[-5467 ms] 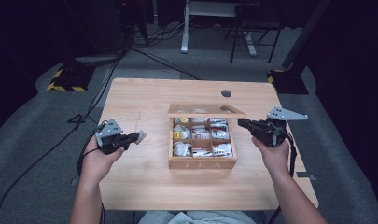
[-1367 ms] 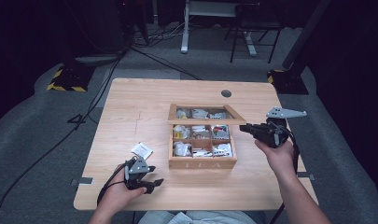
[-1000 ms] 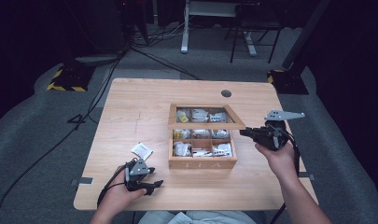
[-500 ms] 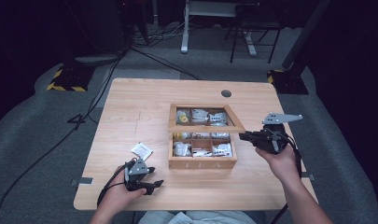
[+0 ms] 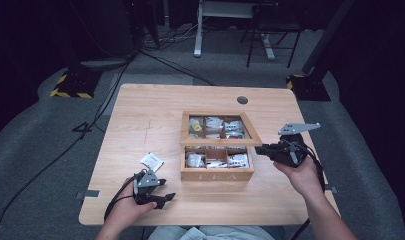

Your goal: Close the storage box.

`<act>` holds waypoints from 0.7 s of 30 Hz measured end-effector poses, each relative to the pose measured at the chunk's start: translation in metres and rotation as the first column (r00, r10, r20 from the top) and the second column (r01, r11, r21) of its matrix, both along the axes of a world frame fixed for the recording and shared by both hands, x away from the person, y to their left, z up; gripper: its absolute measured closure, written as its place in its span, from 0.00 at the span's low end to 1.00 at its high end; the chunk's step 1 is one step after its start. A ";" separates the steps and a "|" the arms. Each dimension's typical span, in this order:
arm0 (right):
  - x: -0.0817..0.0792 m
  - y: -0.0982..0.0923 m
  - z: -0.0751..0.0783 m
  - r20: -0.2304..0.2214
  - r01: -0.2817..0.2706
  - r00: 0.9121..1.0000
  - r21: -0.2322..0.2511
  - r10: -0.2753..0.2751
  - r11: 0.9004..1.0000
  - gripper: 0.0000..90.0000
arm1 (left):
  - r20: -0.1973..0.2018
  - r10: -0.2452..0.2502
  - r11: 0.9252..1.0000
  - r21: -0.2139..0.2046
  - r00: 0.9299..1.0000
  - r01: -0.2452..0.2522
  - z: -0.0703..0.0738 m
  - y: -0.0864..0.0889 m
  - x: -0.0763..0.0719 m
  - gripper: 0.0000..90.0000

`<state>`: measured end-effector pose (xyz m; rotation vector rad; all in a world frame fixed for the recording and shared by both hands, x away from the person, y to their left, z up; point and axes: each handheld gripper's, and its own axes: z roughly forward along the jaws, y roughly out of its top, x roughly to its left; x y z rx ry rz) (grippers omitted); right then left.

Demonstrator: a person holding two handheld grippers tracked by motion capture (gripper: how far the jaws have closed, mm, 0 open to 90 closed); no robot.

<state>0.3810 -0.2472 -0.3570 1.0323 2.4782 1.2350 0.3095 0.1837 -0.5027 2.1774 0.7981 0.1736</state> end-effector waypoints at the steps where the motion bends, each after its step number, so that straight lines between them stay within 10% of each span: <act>1: 0.000 0.000 0.000 0.003 0.002 1.000 -0.003 -0.002 1.000 0.91 | 0.000 -0.001 1.000 0.000 1.000 0.001 0.000 0.000 0.000 0.41; 21: 0.000 0.005 -0.002 -0.076 -0.041 0.997 -0.103 0.033 0.994 0.90 | 0.000 -0.001 1.000 0.000 1.000 0.001 0.000 0.000 0.000 0.41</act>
